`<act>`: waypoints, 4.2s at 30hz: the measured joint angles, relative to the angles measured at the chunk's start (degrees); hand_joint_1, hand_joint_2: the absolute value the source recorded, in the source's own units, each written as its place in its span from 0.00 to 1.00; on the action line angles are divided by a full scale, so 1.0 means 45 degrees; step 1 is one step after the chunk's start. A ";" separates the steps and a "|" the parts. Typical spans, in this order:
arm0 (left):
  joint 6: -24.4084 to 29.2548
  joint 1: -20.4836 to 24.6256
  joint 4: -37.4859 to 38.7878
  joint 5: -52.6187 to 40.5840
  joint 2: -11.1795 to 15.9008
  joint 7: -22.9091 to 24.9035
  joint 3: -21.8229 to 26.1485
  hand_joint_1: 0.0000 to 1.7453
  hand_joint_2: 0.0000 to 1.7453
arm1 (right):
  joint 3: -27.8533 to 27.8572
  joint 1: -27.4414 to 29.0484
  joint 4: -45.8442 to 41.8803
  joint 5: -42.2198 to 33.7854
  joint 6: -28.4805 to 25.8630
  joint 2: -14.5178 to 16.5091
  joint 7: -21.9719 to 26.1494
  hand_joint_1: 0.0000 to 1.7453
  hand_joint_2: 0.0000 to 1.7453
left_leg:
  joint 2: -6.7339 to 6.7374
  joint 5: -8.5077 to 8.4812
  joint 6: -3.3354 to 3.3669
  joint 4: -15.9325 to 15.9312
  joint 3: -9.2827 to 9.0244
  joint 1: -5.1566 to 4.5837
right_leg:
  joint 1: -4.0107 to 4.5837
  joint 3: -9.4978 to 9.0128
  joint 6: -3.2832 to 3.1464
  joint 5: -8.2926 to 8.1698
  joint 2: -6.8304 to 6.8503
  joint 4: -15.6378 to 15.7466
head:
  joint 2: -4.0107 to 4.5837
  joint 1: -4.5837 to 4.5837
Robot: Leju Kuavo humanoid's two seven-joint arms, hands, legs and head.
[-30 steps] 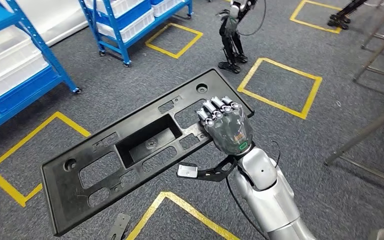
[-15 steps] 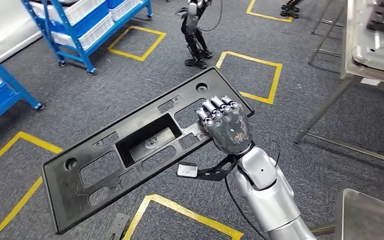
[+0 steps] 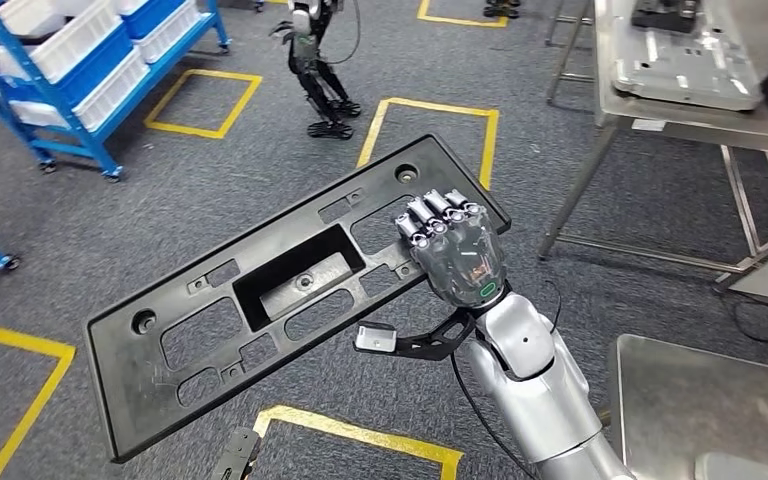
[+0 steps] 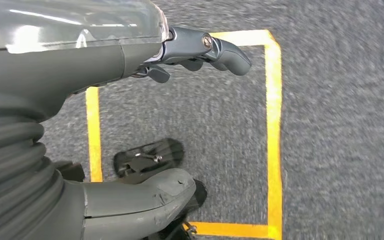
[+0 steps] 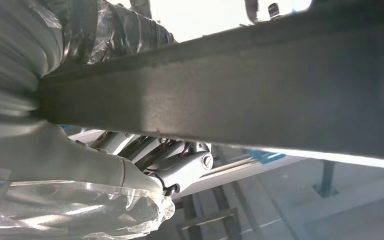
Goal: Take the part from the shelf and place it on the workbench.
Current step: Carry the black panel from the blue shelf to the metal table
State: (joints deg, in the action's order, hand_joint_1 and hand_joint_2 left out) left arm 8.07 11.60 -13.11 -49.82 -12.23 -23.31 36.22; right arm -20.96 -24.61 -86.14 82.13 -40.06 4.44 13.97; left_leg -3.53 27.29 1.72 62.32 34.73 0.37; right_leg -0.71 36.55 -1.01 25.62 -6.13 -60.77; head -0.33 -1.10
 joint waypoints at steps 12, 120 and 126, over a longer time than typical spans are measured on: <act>0.0130 -0.0010 0.0000 0.0013 -0.0044 -0.0081 0.0053 0.00 1.00 | -0.0005 0.0086 -0.0104 -0.0027 -0.0005 -0.0096 -0.0021 1.00 1.00 | 0.1415 -0.0327 0.0148 -0.1292 -0.0566 0.0046 | -0.0152 0.1312 0.0671 0.1040 0.1354 -0.2539 | 0.0000 0.0052; 0.0055 0.0115 0.0000 -0.0148 -0.0009 -0.0042 0.0146 0.00 1.00 | 0.0368 -0.0070 -0.0152 -0.0101 -0.0001 0.0051 0.0132 1.00 1.00 | 0.1035 0.1500 -0.0366 0.1544 0.0425 0.0054 | 0.0147 -0.0221 -0.0090 -0.0219 0.1357 0.0522 | 0.0000 0.0291; 0.0086 0.0087 0.0000 -0.0138 0.0029 -0.0042 0.0149 0.00 1.00 | 0.0365 -0.0021 -0.0138 -0.0101 0.0000 0.0069 0.0151 1.00 1.00 | 0.0267 0.0218 -0.0406 0.0418 0.0137 0.0156 | 0.0102 -0.0117 0.0016 -0.0152 0.0257 0.0228 | 0.0000 0.0293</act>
State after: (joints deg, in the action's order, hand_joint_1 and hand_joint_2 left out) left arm 8.46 11.99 -13.11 -50.45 -12.10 -23.50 36.89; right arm -19.32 -24.70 -86.76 81.68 -40.06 4.75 14.64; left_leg -2.33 28.27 -0.11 64.20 35.35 1.07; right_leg -0.25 36.02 -0.94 24.94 -4.98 -59.74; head -0.33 0.21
